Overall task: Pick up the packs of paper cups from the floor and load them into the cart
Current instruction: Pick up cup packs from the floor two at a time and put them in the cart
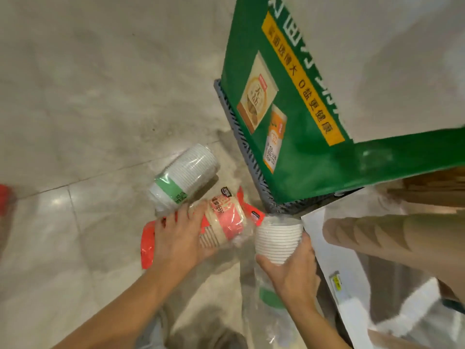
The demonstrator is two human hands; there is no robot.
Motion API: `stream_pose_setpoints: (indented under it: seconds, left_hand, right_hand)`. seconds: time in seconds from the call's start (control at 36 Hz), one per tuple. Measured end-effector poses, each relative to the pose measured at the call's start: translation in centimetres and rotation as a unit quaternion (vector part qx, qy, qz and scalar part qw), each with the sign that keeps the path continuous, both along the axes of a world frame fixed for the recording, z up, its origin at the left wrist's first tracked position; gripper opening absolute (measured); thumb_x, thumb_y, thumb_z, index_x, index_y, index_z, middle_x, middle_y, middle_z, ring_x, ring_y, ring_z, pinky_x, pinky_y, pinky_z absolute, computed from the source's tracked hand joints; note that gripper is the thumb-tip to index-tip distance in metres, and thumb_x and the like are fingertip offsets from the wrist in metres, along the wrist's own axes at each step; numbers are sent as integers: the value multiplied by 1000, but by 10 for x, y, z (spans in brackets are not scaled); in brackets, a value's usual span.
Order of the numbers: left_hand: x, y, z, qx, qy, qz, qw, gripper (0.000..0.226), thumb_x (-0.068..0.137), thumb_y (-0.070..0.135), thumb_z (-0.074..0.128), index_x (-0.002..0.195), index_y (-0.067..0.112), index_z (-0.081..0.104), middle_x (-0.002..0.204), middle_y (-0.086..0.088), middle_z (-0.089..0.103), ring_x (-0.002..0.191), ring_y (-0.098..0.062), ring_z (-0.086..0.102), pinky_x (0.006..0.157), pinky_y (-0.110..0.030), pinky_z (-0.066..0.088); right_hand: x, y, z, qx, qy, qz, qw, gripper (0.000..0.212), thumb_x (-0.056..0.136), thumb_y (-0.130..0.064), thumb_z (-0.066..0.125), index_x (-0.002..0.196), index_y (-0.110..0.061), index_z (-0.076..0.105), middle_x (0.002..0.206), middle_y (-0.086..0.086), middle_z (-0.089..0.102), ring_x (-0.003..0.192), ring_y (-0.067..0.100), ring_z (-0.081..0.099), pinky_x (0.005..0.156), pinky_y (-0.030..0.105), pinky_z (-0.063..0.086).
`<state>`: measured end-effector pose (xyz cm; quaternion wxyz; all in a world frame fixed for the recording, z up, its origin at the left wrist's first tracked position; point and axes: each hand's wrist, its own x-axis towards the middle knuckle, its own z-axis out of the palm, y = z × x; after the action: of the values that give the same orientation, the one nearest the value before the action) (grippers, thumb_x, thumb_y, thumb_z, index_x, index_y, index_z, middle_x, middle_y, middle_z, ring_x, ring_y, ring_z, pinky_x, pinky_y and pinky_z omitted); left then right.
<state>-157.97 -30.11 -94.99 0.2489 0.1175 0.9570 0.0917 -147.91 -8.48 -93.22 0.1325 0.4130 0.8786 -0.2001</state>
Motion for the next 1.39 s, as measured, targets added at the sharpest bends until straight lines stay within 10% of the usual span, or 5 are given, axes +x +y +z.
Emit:
stream_pose_setpoints:
  seconds: [0.25,0.64,1.0,1.39]
  left_hand:
    - [14,-147,296,328,-36,390,860,106,45,75,84,137,52,39,128,16,65,118,-13,63,101,-48,51]
    - [114,-301,694,426,211,579,663,82,50,54,96,121,44,56,110,7,75,94,-8,74,85,-41,59]
    - [294,-256,813,404,423,689,428,85,46,52,95,121,40,57,113,10,74,100,-11,73,93,-44,57]
    - [605,-161,812,299,543,765,175,102,42,57,98,130,33,53,115,8,74,97,-9,74,82,-34,61]
  right_hand:
    - [-72,-99,285,-177,153,97,967,109,55,-47,93,147,-30,39,127,-7,55,120,17,52,97,43,48]
    - [-133,-283,679,-313,298,362,826,118,57,-57,93,152,-27,30,142,-1,54,128,23,56,101,50,52]
    - [-52,-386,789,-404,289,612,615,107,49,-56,92,137,-24,39,131,2,57,121,24,59,100,50,53]
    - [247,-443,809,-447,165,803,358,115,50,-67,85,146,-34,32,143,-3,52,133,24,52,106,59,46]
